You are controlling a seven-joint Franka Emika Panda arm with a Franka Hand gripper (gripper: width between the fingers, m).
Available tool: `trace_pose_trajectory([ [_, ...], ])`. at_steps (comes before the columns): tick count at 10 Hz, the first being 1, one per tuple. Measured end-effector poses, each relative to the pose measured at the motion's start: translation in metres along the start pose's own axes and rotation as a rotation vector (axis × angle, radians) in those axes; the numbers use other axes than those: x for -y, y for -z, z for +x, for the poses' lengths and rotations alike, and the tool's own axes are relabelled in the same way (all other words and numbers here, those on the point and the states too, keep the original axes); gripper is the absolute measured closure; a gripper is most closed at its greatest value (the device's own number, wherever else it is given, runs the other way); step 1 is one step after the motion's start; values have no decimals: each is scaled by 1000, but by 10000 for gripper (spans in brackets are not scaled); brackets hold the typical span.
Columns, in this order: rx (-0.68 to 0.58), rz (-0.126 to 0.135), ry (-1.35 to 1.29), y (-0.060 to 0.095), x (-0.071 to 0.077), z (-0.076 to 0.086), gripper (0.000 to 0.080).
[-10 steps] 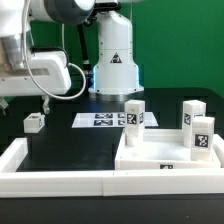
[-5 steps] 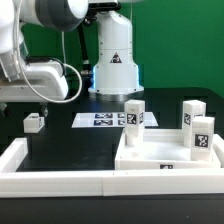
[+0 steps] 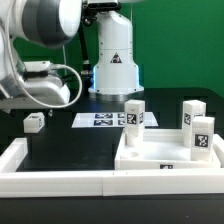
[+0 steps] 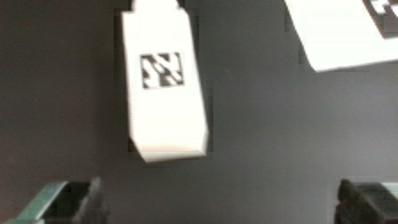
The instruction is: Assemble square table
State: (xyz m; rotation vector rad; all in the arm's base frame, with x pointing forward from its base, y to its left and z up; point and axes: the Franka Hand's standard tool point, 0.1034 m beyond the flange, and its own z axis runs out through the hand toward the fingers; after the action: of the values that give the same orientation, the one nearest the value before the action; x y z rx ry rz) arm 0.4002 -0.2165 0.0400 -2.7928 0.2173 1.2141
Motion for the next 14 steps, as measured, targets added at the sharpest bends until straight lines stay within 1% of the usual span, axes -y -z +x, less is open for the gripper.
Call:
trace_pose_trajectory([
  [1,60,-33,39,-11,-11,0,150],
  [2,120,-53,86,-19,-21,-5,150],
  [3,115,-60,108,-24,-29,-6,150],
  [4,114,-57,92,-30,-37,-11,150],
  [5,120,-49,85,-33,-37,-13,150],
  [9,121,-54,78,-33,-36,-13,150],
  [11,128,-82,19,-30,-25,-11,150],
  [12,137,-90,10,-24,-17,-11,150],
  [13,136,-94,14,-23,-15,-10,150],
  [14,143,-88,14,-30,-16,-13,150],
])
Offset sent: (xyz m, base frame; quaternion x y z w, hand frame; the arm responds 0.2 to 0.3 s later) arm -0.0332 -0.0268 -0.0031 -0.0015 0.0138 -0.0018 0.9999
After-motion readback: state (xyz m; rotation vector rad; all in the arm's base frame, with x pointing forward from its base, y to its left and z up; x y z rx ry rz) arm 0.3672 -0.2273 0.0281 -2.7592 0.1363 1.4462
